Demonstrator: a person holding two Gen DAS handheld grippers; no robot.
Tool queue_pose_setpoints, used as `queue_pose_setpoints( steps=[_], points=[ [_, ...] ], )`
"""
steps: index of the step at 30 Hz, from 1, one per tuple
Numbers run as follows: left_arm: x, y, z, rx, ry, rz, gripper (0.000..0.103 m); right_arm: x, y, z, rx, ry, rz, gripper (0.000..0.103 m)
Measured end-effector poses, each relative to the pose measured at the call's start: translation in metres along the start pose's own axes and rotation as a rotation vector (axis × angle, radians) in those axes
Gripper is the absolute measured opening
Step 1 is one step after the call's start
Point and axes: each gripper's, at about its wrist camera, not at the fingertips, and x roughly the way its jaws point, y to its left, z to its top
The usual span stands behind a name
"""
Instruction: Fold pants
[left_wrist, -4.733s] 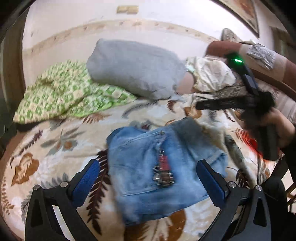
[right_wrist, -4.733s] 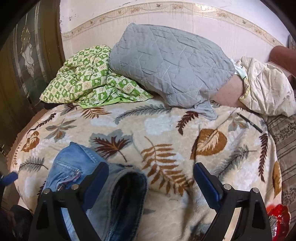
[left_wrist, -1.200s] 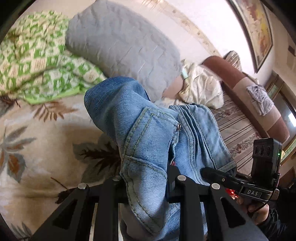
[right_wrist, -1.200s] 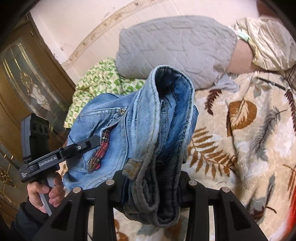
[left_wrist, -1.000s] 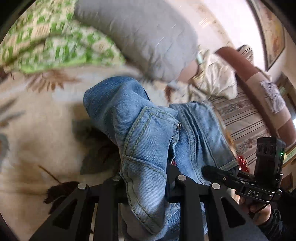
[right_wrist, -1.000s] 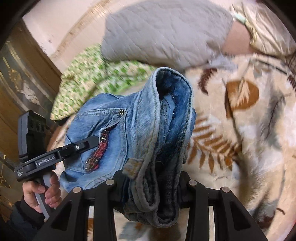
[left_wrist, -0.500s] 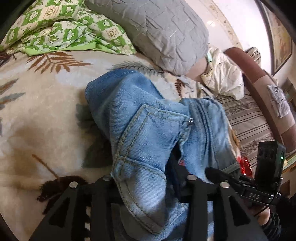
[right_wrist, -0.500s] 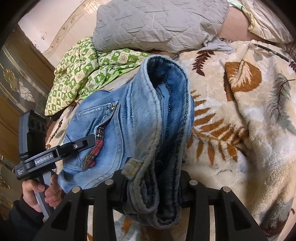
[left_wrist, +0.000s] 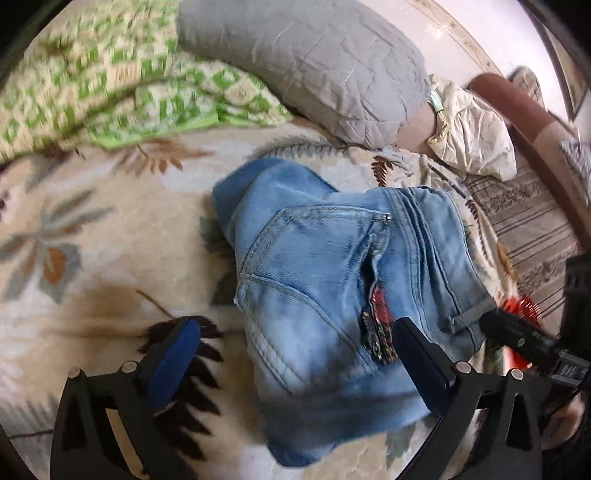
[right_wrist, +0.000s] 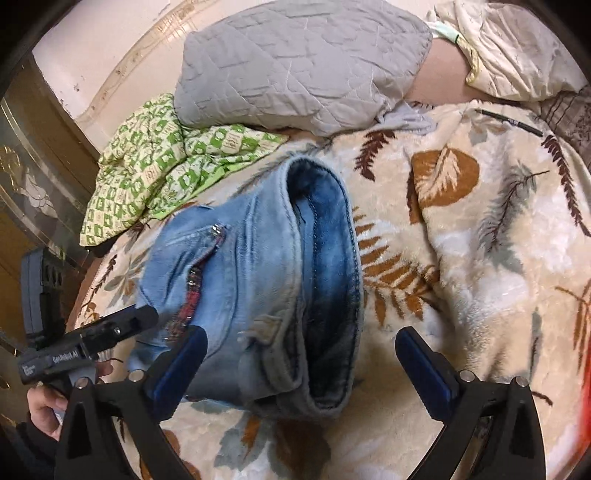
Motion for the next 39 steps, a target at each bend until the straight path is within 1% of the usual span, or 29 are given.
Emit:
queue_pose_setpoints(
  steps=[4,6,8,9,12,15,17,21,25,30,32,33,35,39],
  points=[
    [-0.027,-0.014,-0.014,0.091,-0.059,0.031,0.103,-0.018,0.002,-0.004,-0.014,-0.021,-0.006,0.103],
    [-0.037,-0.022,-0.028,0.147,-0.072,0.073,0.103,-0.024,0.002,-0.008,-0.026,-0.019,-0.013,0.103],
    [-0.038,-0.030,-0.045,0.214,-0.067,0.166,0.103,-0.030,0.001,-0.014,-0.046,-0.014,-0.033,0.103],
    [-0.040,-0.035,-0.058,0.270,-0.074,0.222,0.103,-0.031,-0.001,-0.017,-0.057,-0.010,-0.043,0.103],
    [-0.046,-0.041,-0.082,0.366,-0.120,0.301,0.103,-0.032,-0.010,-0.026,-0.059,0.008,-0.056,0.103],
    [-0.053,-0.042,-0.093,0.396,-0.152,0.299,0.103,-0.033,-0.016,-0.031,-0.046,0.017,-0.054,0.103],
    [-0.058,-0.045,-0.095,0.416,-0.195,0.321,0.103,-0.035,-0.016,-0.030,-0.046,0.015,-0.053,0.103],
    [-0.060,-0.052,-0.092,0.455,-0.245,0.351,0.103,-0.042,-0.009,-0.017,-0.070,0.006,-0.051,0.103],
    [-0.052,-0.056,-0.088,0.528,-0.243,0.359,0.103,-0.046,0.001,0.010,-0.111,0.017,-0.047,0.103],
    [-0.038,-0.061,-0.087,0.637,-0.224,0.398,0.103,-0.037,0.011,0.049,-0.128,0.090,-0.031,0.103],
    [-0.031,-0.064,-0.087,0.705,-0.216,0.429,0.103,-0.030,0.012,0.062,-0.110,0.122,-0.027,0.103],
    [-0.029,-0.065,-0.087,0.733,-0.213,0.435,0.103,-0.024,0.011,0.070,-0.086,0.155,-0.026,0.103],
    [-0.024,-0.068,-0.088,0.792,-0.204,0.446,0.103,-0.015,0.010,0.078,-0.059,0.184,-0.014,0.103],
    [-0.016,-0.074,-0.089,0.892,-0.194,0.454,0.103,0.000,0.013,0.092,-0.031,0.217,-0.004,0.103]
  ],
)
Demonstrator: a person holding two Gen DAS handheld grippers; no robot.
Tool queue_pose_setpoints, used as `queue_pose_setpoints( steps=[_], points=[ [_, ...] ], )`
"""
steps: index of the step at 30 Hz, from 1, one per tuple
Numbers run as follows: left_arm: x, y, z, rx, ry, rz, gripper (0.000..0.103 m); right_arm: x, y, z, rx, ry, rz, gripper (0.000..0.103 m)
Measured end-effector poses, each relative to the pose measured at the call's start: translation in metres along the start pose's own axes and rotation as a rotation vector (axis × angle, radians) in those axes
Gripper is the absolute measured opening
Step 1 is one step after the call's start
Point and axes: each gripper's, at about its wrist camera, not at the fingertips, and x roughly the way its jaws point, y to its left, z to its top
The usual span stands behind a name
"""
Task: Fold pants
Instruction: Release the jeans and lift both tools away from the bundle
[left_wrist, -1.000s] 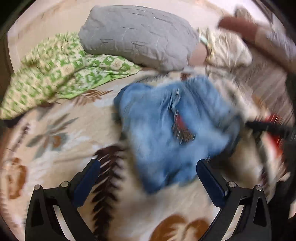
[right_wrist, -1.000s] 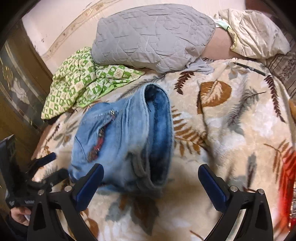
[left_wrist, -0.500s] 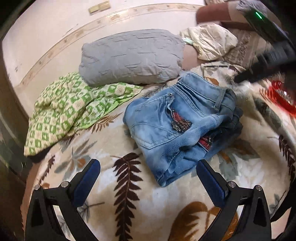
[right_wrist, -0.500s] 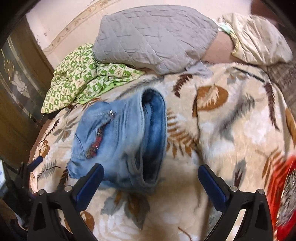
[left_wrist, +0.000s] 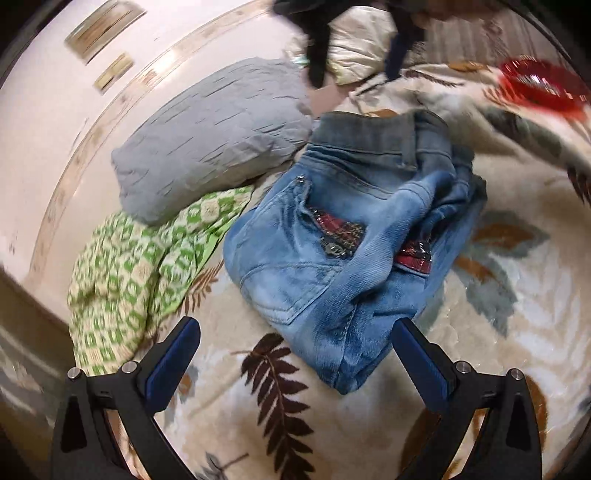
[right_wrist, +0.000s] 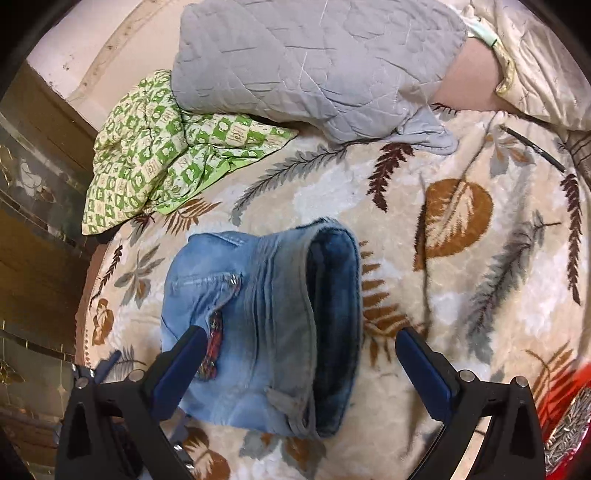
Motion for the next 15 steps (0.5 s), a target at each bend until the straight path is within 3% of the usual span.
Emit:
queue_pose_setpoints(
  steps=[11,12,13,14,15],
  points=[
    [0.018,-0.007,0.006,0.079,-0.026,-0.033,0.103,0.053,0.004,0.030,0.039,0.099,0.019,0.100],
    [0.018,-0.007,0.005,0.082,-0.030,-0.037,0.103,0.058,0.006,0.032,0.033,0.101,0.020,0.092],
    [0.019,-0.007,0.005,0.086,-0.034,-0.045,0.103,0.061,0.007,0.033,0.029,0.103,0.020,0.076],
    [0.019,-0.007,0.004,0.089,-0.040,-0.054,0.099,0.065,0.008,0.034,0.021,0.107,0.018,0.066],
    [0.019,-0.008,0.003,0.090,-0.038,-0.094,0.090,0.069,0.009,0.034,0.009,0.110,0.012,0.045]
  ],
)
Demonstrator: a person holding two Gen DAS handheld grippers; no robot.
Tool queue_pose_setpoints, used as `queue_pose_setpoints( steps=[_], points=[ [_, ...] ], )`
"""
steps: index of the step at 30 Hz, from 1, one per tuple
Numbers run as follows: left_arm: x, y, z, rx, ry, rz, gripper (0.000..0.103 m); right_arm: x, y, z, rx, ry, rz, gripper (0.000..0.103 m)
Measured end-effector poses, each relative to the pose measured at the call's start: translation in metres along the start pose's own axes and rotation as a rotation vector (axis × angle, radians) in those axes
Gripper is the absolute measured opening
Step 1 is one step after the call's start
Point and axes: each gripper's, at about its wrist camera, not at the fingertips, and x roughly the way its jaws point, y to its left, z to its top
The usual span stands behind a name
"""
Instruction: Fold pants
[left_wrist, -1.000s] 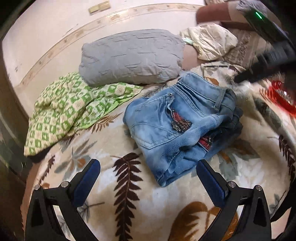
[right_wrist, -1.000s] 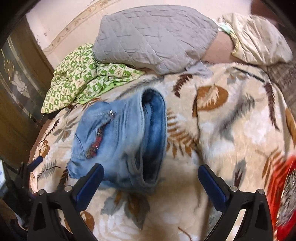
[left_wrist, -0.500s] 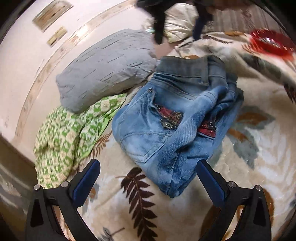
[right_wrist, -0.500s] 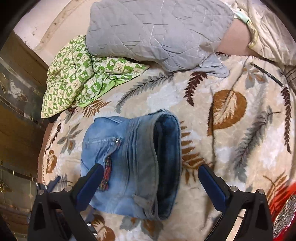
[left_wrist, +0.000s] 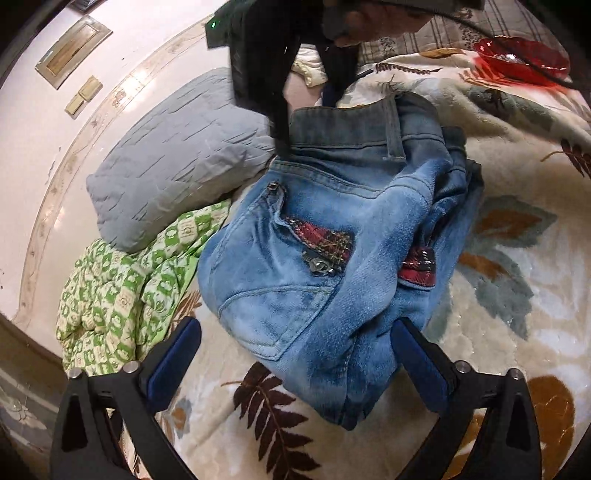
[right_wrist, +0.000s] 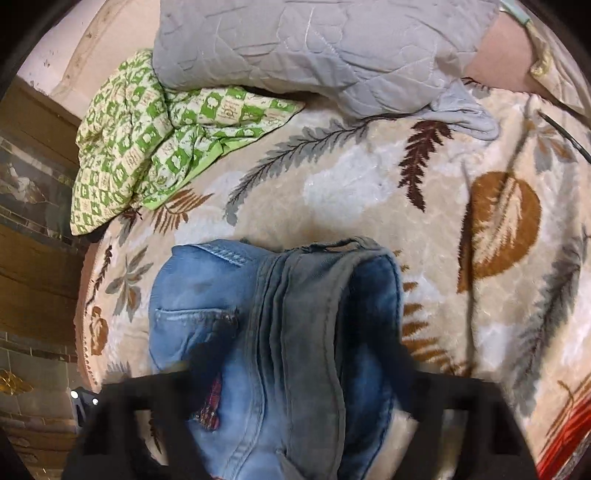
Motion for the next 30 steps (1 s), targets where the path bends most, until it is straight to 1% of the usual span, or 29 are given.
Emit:
queue_pose_setpoints(
  steps=[1,2,4,6,10,12,13,14,18,24,27,28,29,30],
  points=[
    [0.003,0.002,-0.001,-0.005,0.009,-0.063,0.054,0.003,0.001,0.000,-0.015,0.002,-0.009,0.026],
    [0.004,0.000,-0.002,-0.010,0.018,-0.089,0.030,0.005,0.003,-0.001,-0.037,0.000,-0.021,0.020],
    [0.003,-0.011,-0.002,0.036,0.016,-0.055,0.019,0.008,0.005,-0.002,-0.076,-0.012,-0.046,0.016],
    [0.002,-0.018,0.000,0.070,0.024,-0.035,0.018,0.009,0.010,-0.003,-0.119,-0.023,-0.066,0.014],
    [0.000,-0.007,0.002,0.031,0.032,-0.085,0.014,0.003,0.011,-0.002,-0.140,-0.034,-0.067,0.012],
    [-0.002,-0.006,0.000,0.030,0.030,-0.095,0.011,0.000,0.011,-0.002,-0.152,-0.044,-0.061,0.007],
    [-0.004,-0.006,-0.002,0.028,0.029,-0.099,0.010,-0.003,0.010,-0.003,-0.154,-0.053,-0.061,0.005],
    [-0.006,-0.007,-0.003,0.027,0.022,-0.104,0.009,-0.008,0.003,-0.005,-0.150,-0.081,-0.076,0.005],
    [-0.008,-0.008,-0.006,-0.007,0.016,-0.134,0.007,-0.003,-0.032,-0.011,-0.057,-0.058,-0.019,0.005],
    [-0.008,-0.010,-0.005,-0.023,0.025,-0.131,0.008,-0.001,-0.034,-0.012,-0.043,-0.069,-0.006,0.005],
    [-0.008,-0.011,-0.003,-0.044,0.033,-0.117,0.012,-0.001,-0.033,-0.012,-0.037,-0.077,0.000,0.006],
    [-0.008,-0.009,-0.004,-0.058,0.030,-0.124,0.018,-0.001,-0.033,-0.013,-0.036,-0.078,0.003,0.013],
    [-0.009,-0.007,-0.003,-0.084,0.027,-0.145,0.043,-0.002,-0.033,-0.014,-0.036,-0.077,0.009,0.017],
    [-0.012,-0.007,-0.003,-0.106,0.028,-0.161,0.064,-0.004,-0.033,-0.016,-0.035,-0.077,0.003,0.035]
  ],
)
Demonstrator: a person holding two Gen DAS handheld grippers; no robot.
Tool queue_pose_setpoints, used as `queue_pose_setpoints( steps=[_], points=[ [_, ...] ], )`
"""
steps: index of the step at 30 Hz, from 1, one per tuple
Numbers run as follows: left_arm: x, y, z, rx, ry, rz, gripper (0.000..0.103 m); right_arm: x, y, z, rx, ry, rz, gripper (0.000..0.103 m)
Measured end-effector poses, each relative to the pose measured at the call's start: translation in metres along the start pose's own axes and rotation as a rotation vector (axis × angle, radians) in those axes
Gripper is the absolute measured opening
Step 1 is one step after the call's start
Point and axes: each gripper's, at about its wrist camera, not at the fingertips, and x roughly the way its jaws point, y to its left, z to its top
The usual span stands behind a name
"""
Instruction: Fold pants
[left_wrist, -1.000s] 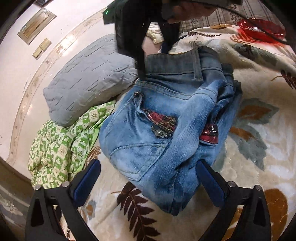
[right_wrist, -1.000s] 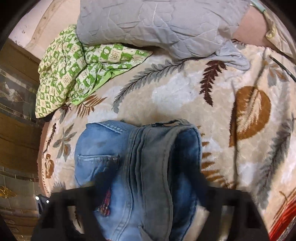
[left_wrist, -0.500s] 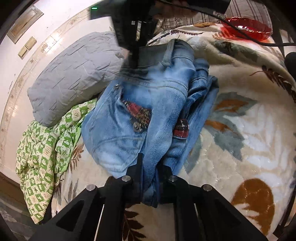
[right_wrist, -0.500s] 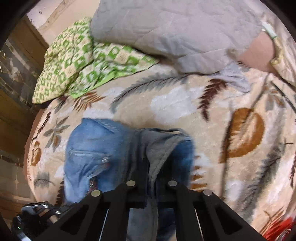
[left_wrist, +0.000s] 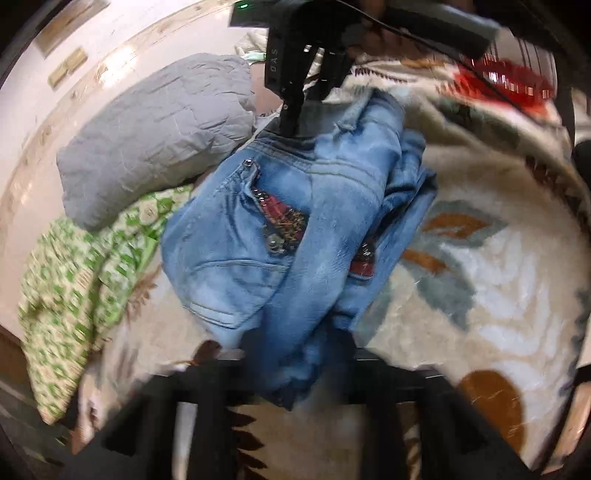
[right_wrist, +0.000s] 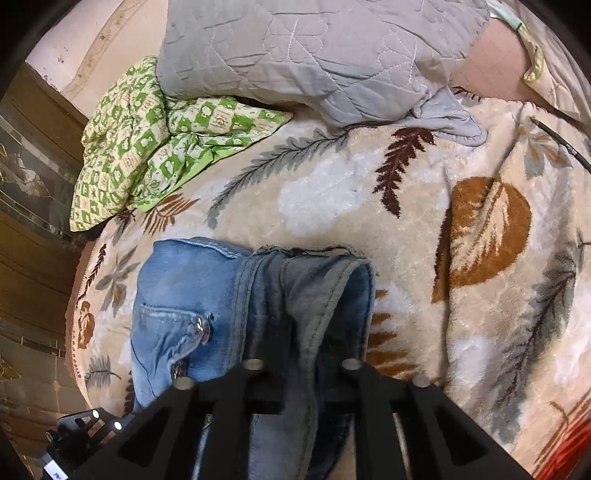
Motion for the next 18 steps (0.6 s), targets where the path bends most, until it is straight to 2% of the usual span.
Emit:
queue_pose_setpoints(
  steps=[1,2,3,5,9,13,16,18],
  points=[
    [-0.002,0.001,-0.001,-0.028,0.000,-0.001,0.097,-0.003,0.000,-0.001,0.000,-0.007,-0.013,0.074],
    [-0.006,0.002,-0.002,-0.050,-0.016,0.000,0.102,-0.007,0.000,-0.003,-0.001,-0.021,-0.028,0.089],
    [-0.010,0.002,-0.003,-0.063,-0.027,-0.011,0.102,-0.016,-0.001,-0.006,0.004,-0.067,-0.028,0.099],
    [-0.015,0.005,-0.004,-0.092,-0.021,-0.019,0.102,-0.027,-0.002,-0.009,0.005,-0.107,0.005,0.099],
    [-0.029,0.017,-0.006,-0.177,-0.023,-0.024,0.102,-0.036,-0.003,-0.012,0.028,-0.084,0.049,0.099],
    [-0.040,0.037,-0.009,-0.274,-0.038,-0.030,0.102,-0.044,-0.001,-0.019,0.019,-0.091,0.048,0.099],
    [-0.046,0.064,-0.011,-0.410,-0.056,-0.071,0.102,-0.051,0.000,-0.033,0.014,-0.095,0.079,0.099],
    [-0.048,0.090,-0.014,-0.551,-0.074,-0.116,0.102,-0.060,0.002,-0.048,-0.020,-0.115,0.091,0.099]
  ],
)
